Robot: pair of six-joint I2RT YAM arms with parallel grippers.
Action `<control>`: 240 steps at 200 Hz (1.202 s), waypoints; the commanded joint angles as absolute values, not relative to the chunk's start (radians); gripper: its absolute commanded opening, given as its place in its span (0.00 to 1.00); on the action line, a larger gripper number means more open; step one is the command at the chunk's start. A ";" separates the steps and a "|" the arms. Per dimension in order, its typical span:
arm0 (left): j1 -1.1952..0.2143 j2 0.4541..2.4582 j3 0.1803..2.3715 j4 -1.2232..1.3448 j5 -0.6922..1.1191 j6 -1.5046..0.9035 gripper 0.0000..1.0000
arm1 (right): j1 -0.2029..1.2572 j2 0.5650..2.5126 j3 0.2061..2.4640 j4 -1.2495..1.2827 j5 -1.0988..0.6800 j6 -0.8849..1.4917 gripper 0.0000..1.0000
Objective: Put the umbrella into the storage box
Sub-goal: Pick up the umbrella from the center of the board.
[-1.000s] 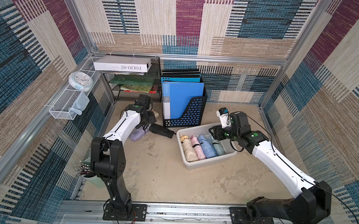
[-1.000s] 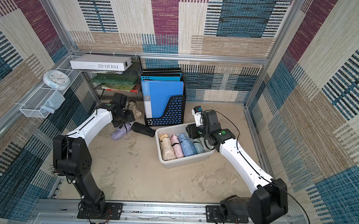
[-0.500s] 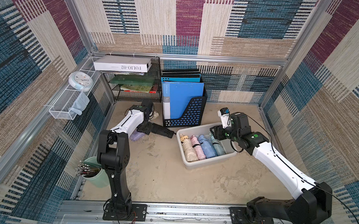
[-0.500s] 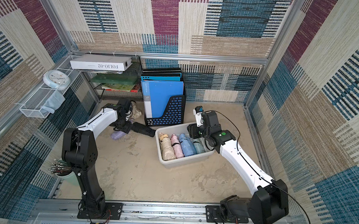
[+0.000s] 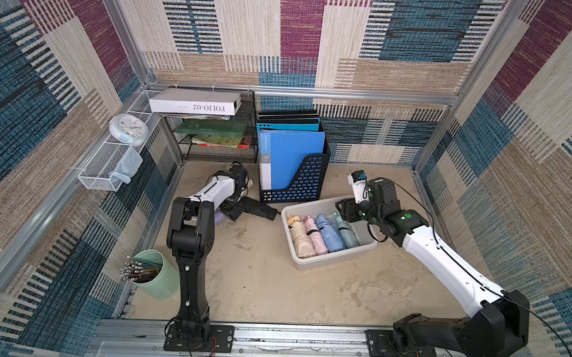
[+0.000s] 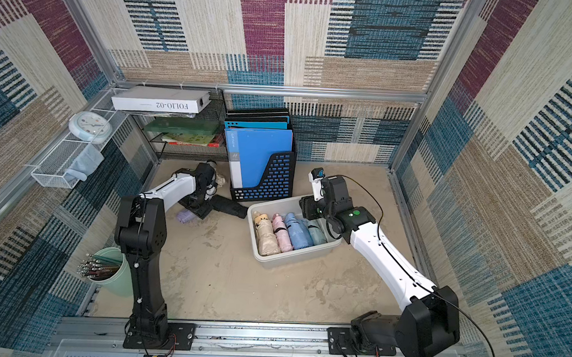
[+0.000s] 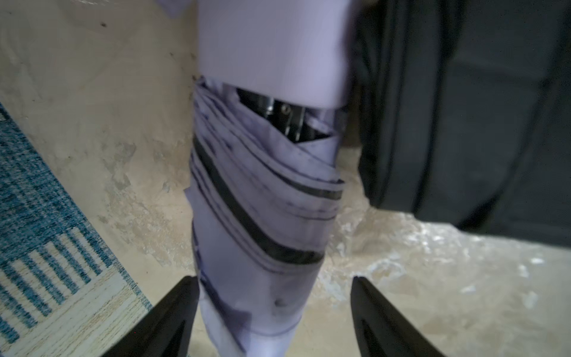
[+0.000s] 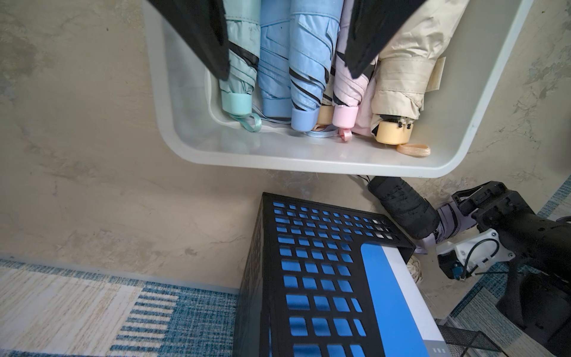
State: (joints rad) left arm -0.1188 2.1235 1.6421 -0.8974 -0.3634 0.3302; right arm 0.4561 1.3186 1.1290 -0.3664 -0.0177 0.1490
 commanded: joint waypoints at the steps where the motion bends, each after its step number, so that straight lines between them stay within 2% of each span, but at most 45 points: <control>1: -0.111 2.139 1.643 -0.910 -0.374 0.355 0.79 | 0.457 1.313 1.134 -0.344 0.000 0.156 0.64; 76: -0.069 2.169 1.613 -0.911 -0.331 0.348 0.66 | 0.457 1.304 1.126 -0.337 0.006 0.180 0.63; 132: -0.061 2.140 1.577 -0.911 -0.316 0.322 0.47 | 0.457 1.288 1.118 -0.338 0.000 0.189 0.63; 159: -0.061 2.082 1.552 -0.910 -0.316 0.304 0.38 | 0.457 1.273 1.105 -0.337 -0.004 0.196 0.63; 212: -0.064 1.898 1.478 -0.908 -0.260 0.223 0.31 | 0.457 1.232 1.079 -0.330 -0.021 0.201 0.63; 240: -0.067 1.774 1.427 -0.909 -0.195 0.166 0.30 | 0.457 1.211 1.063 -0.322 -0.037 0.203 0.63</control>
State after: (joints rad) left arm -0.0631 1.8553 1.4532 -0.8993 -0.2607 0.2344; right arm 0.4561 1.2255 1.0718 -0.3588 -0.0181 0.1974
